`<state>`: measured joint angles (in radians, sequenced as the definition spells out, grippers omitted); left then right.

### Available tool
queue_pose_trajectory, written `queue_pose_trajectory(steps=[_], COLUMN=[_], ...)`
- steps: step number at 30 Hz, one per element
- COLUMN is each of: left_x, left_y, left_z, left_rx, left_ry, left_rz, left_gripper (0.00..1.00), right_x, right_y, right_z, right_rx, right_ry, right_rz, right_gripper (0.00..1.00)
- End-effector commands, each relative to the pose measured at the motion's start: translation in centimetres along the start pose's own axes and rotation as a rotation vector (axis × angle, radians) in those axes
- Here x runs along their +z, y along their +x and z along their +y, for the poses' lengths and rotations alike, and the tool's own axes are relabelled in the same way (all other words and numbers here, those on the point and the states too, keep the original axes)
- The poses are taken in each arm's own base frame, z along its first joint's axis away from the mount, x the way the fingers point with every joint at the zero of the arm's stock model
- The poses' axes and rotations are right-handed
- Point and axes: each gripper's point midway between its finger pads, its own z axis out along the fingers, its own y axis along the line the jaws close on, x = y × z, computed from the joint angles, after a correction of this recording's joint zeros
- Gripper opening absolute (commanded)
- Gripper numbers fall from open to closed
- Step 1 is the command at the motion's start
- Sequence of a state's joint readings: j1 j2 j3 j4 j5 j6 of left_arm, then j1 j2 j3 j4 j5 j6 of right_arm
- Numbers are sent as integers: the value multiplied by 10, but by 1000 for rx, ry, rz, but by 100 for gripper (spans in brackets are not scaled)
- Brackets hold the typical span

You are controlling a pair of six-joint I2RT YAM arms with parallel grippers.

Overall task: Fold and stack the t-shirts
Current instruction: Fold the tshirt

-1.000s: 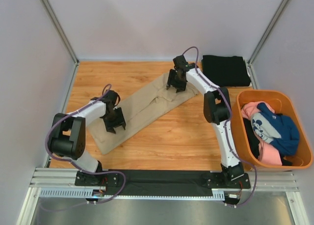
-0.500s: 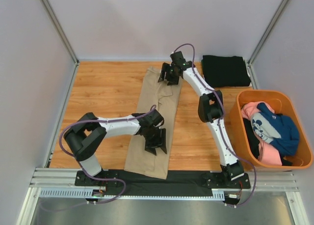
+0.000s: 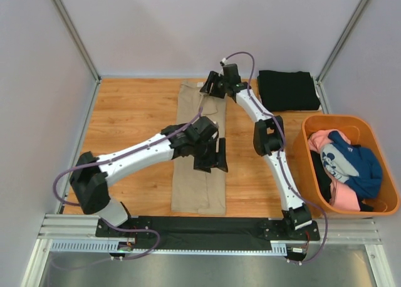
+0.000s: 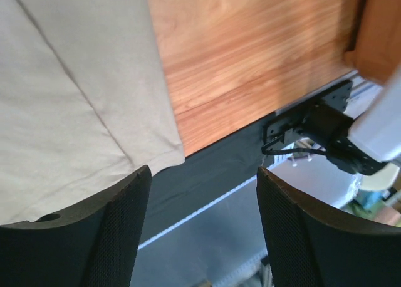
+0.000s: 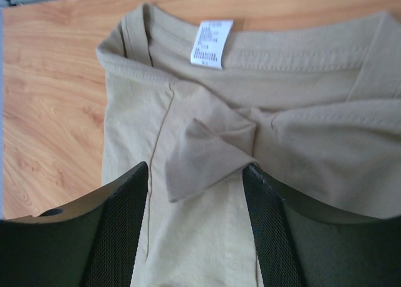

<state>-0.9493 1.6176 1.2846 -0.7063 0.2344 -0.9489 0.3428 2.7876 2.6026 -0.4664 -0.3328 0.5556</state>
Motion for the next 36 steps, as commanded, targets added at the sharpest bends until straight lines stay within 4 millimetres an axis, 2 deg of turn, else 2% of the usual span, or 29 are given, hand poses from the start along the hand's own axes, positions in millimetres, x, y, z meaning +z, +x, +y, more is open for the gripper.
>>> queue_pose_trajectory(steps=[1, 3, 5, 6, 7, 9, 10, 12, 13, 14, 15, 16, 17, 18, 19, 20, 21, 22, 23, 24, 25, 26, 27, 28, 30, 31, 33, 34, 36], left_x=[-56, -69, -69, -76, -73, -82, -80, -89, -86, -86, -91, -87, -90, -89, -85, -87, -85, -81, -81, -79, -74, -72, -69, -63, -56, -51, -47, -41, -33], left_y=[-14, -13, -7, -5, 0, 5, 11, 17, 25, 29, 32, 40, 44, 47, 55, 58, 61, 67, 69, 72, 77, 79, 81, 86, 89, 94, 96, 101, 105], left_z=[11, 26, 51, 55, 69, 75, 84, 89, 100, 105, 108, 119, 121, 124, 133, 134, 136, 144, 146, 147, 154, 157, 157, 163, 164, 172, 174, 181, 182], left_rx=[81, 94, 98, 98, 90, 83, 72, 62, 50, 44, 38, 23, 18, 10, 0, -8, -16, -23, -24, -25, -30, -33, -37, -42, -54, -62, -70, -70, -66], left_ry=[-84, -127, -198, -193, -223, -212, -227, -204, -219, -222, -203, -220, -206, -201, -210, -194, -187, -195, -186, -178, -191, -188, -180, -191, -177, -193, -176, -183, -153], left_rz=[-152, -198, -214, -236, -238, -266, -258, -283, -274, -276, -292, -278, -287, -285, -267, -276, -272, -262, -265, -256, -241, -240, -234, -218, -205, -193, -199, -188, -186], left_gripper=[75, 76, 75, 75, 75, 75, 75, 75, 75, 76, 76, 76, 76, 76, 76, 76, 76, 76, 76, 76, 76, 76, 76, 76, 76, 75, 75, 75, 75], right_x=[-15, -28, -56, -68, -94, -121, -154, -181, -218, -216, -225, -274, -287, -269, -313, -317, -309, -336, -341, -337, -357, -363, -371, -375, -385, -384, -386, -385, -382], right_y=[-66, -78, -96, -101, -114, -121, -132, -133, -133, -118, -105, -104, -93, -42, -32, -8, 38, 65, 85, 131, 154, 169, 203, 228, 256, 286, 311, 338, 358], right_z=[40, 55, 85, 97, 121, 145, 167, 179, 196, 181, 176, 194, 192, 150, 173, 159, 130, 137, 123, 93, 102, 96, 78, 80, 61, 50, 39, 31, 29], right_rx=[-88, -114, -158, -175, -209, -253, -277, -282, -286, -258, -248, -262, -248, -200, -217, -184, -158, -162, -140, -68, -67, -54, -9, -29, -12, -2, 12, 21, 29], right_ry=[-111, -136, -197, -222, -257, -300, -323, -320, -317, -262, -232, -238, -207, -119, -148, -105, -46, -57, -3, 64, 24, 38, 62, 58, 118, 140, 164, 170, 152], right_rz=[-214, -241, -274, -282, -315, -325, -351, -343, -344, -299, -272, -314, -322, -210, -265, -248, -162, -151, -143, -58, -50, -52, -22, 9, 17, 79, 127, 189, 221], right_gripper=[64, 65, 72, 81, 85, 93, 94, 97, 100, 100, 100, 99, 99, 99, 99, 99, 99, 99, 98, 97, 95, 94, 93, 93, 93, 93, 90, 88, 84])
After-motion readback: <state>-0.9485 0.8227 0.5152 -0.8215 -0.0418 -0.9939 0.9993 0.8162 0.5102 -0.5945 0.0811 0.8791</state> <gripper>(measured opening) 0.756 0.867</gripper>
